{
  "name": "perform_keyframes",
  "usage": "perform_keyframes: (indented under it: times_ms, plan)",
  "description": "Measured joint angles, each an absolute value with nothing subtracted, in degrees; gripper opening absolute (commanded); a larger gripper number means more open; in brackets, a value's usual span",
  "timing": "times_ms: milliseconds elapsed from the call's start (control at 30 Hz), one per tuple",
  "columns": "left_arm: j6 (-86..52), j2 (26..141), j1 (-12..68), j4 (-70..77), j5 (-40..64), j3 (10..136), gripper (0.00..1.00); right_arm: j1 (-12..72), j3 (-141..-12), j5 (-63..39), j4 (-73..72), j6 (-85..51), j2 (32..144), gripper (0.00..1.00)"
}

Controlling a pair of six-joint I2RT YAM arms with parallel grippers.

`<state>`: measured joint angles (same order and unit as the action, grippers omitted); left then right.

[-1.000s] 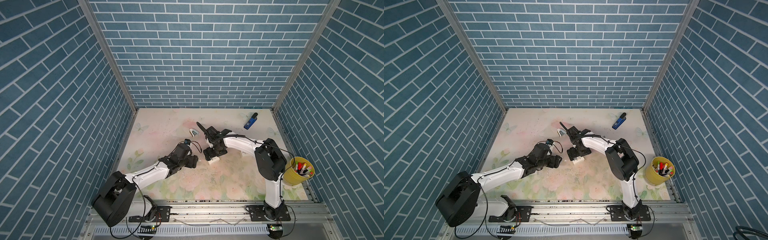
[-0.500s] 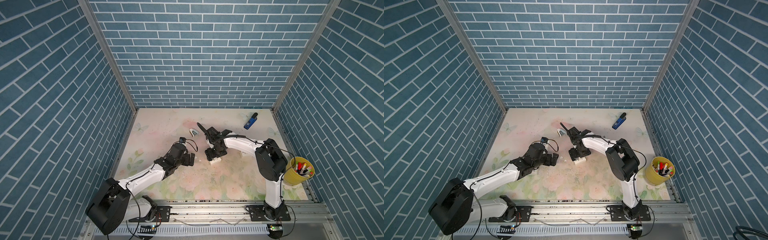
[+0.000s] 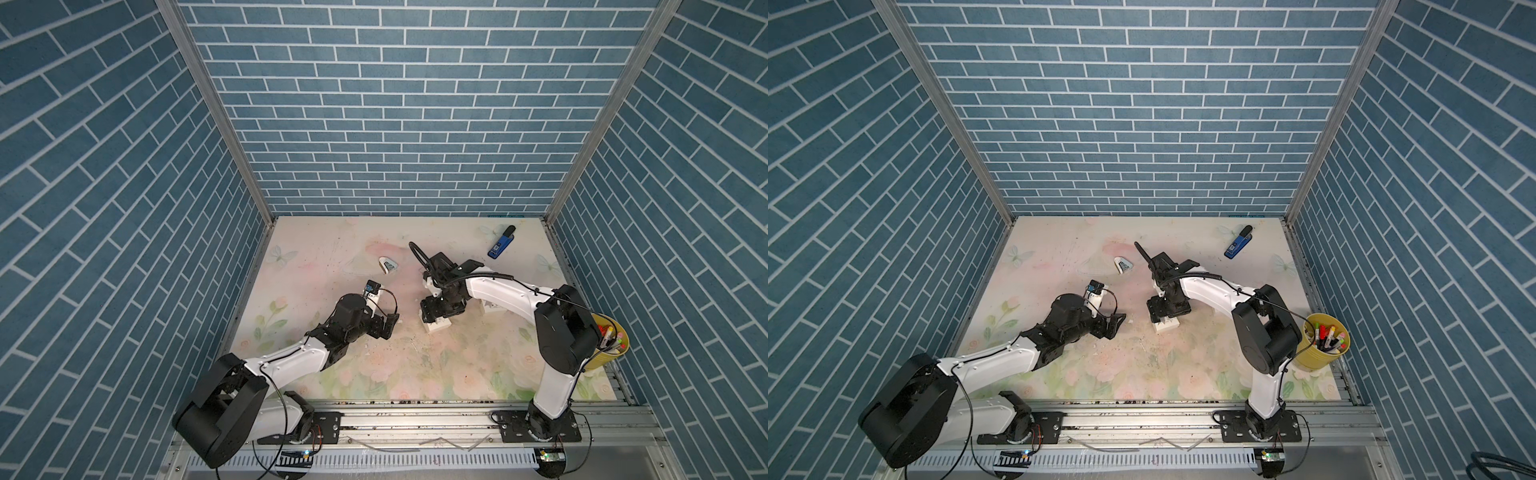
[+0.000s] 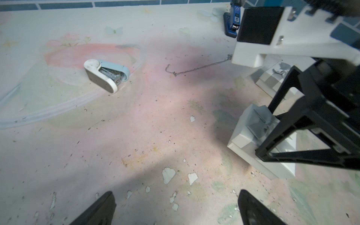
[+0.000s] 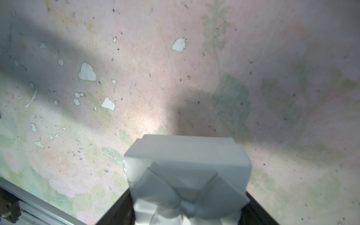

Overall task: Take the necklace out of the lift-off lid jewelry box
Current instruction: Pick up the jewelry box from the center of the board, then open the lid on the jewelry box.

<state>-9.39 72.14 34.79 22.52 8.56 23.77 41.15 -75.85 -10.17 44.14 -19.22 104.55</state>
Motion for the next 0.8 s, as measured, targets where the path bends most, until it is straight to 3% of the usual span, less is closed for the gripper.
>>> perform_keyframes:
  times_ms: [367, 800]
  plan:
    - [1.9, 75.4, 41.1, 28.0, 10.4, 24.6, 0.99, 37.8, -73.8, -15.8, 44.6, -19.2, 100.7, 0.73]
    - [7.8, 91.3, 43.6, 42.7, 17.4, 25.4, 0.98, 34.1, -73.8, -23.6, 47.1, -19.0, 99.2, 0.72]
